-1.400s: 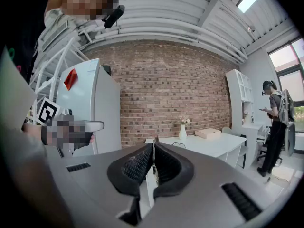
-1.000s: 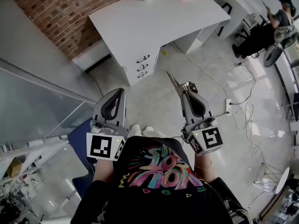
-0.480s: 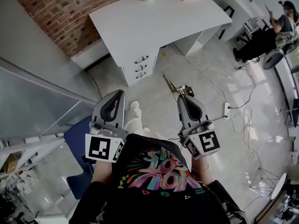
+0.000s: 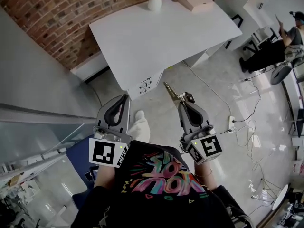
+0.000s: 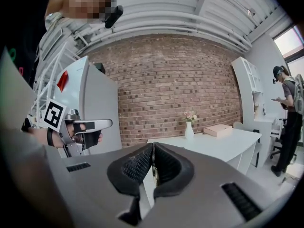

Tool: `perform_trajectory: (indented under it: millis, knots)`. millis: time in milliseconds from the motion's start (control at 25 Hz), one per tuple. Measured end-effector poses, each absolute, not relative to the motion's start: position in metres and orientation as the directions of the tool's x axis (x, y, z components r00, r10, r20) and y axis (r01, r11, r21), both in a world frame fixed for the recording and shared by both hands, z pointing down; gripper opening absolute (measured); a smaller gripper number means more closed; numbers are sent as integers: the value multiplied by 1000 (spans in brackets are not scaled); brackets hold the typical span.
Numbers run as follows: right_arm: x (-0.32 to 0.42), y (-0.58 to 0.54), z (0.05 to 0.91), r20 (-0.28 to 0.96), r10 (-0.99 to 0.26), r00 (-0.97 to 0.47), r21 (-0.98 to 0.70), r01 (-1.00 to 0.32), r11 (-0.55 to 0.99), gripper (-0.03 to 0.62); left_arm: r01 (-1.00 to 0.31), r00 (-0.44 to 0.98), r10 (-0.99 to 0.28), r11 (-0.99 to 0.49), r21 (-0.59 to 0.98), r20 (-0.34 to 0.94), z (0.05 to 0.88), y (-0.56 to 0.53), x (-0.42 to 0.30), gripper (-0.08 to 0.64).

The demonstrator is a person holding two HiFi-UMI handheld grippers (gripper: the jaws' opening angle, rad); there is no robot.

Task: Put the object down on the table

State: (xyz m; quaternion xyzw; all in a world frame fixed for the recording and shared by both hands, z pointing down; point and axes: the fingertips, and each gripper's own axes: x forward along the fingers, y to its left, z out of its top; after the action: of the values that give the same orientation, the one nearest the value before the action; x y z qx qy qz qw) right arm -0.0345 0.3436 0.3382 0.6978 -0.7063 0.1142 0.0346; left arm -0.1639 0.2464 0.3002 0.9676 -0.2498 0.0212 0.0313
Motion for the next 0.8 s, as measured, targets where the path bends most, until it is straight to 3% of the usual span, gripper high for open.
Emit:
perform_trajectory:
  millis: [320,800]
  knots:
    - [16,224,336,201,-979,-22,-113,-994,-1,23,-480,876,-476,-877,34,81,306,132,-120,25]
    - [29,118,344,243,-969,-42,-114,-993,14,23,-507,859,-498,-859,74,119,324,36,-118,25]
